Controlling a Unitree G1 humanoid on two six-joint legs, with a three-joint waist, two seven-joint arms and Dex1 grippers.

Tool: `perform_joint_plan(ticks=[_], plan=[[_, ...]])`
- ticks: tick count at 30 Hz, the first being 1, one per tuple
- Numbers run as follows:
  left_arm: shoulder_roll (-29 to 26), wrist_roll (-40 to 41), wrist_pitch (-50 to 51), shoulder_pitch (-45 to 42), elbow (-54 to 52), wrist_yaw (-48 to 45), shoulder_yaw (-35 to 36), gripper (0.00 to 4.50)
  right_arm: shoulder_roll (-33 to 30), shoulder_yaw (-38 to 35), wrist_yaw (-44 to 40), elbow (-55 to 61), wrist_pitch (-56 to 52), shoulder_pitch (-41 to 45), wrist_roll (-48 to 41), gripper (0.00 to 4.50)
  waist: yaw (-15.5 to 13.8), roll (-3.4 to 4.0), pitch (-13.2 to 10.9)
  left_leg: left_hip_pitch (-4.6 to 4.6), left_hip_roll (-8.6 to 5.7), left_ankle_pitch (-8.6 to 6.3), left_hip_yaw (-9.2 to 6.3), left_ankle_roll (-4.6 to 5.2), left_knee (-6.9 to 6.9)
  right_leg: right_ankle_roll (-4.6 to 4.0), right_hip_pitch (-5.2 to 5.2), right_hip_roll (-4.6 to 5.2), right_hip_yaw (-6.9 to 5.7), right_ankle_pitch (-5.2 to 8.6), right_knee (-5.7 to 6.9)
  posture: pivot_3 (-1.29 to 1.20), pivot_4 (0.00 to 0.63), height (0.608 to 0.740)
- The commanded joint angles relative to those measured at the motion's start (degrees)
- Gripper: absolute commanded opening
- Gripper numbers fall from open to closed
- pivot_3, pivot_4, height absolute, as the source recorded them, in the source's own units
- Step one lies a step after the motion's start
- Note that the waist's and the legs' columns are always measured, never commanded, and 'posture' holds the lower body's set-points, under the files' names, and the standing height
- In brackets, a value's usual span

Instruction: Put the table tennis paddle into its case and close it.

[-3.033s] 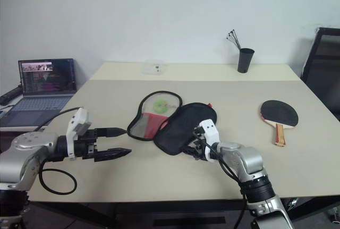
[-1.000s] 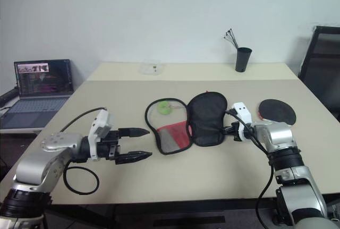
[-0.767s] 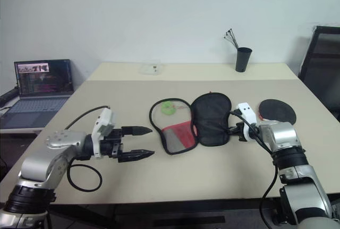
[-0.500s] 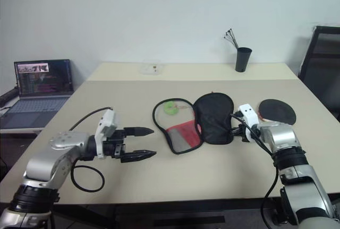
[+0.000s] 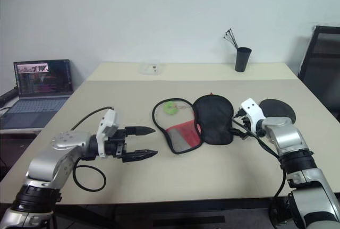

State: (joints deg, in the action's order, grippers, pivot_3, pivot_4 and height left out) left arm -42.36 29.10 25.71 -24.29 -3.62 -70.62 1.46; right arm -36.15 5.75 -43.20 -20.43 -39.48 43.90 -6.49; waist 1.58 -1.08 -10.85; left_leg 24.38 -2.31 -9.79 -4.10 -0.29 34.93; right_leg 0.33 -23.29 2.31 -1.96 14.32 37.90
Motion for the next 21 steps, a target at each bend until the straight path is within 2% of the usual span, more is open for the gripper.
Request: perform_joint_plan(ticks=[1, 9, 13, 21], plan=[[0.4, 0.44, -0.53, -1.07, -1.11, 0.09, 0.09, 4.5, -1.58, -7.41, 4.67, 1.84, -1.88, 0.32, -1.6, 4.46, -0.06, 0.0, 0.0, 0.0, 0.0, 0.0, 0.0, 0.0, 0.0, 0.0, 0.0, 0.0, 0.0, 0.0, 0.0, 0.0, 0.15, 0.74], [4.0, 0.5, -0.42, -6.18, -1.01, 2.18, -0.76, 4.5, -0.21, -21.13, 22.01, -1.62, -5.99, -2.04, -1.46, 4.46, -0.29, -0.01, 0.0, 0.0, -0.01, 0.0, 0.01, 0.0, 0.01, -0.01, 0.03, 0.01, 0.01, 0.0, 0.0, 0.0, 0.15, 0.74], [7.2, 0.19, -0.73, -10.73, 0.23, 3.43, -1.92, 4.5, 1.06, -22.91, 28.09, -3.82, -7.38, -2.66, -0.81, 4.46, -0.16, -0.01, 0.0, -0.01, -0.01, 0.01, 0.1, 0.0, 0.02, 0.0, 0.04, 0.0, 0.06, -0.01, 0.05, 0.0, 0.15, 0.74], [11.46, -1.79, -3.01, -16.47, 4.59, 2.96, -4.74, 4.5, 2.65, -21.76, 31.09, -12.57, -2.53, -1.68, -0.57, 4.46, 0.21, -0.01, 0.0, -0.16, 0.01, 0.01, 0.65, 0.02, 0.02, 0.04, 0.05, -0.07, 0.15, -0.02, 0.14, 0.0, 0.15, 0.74]])
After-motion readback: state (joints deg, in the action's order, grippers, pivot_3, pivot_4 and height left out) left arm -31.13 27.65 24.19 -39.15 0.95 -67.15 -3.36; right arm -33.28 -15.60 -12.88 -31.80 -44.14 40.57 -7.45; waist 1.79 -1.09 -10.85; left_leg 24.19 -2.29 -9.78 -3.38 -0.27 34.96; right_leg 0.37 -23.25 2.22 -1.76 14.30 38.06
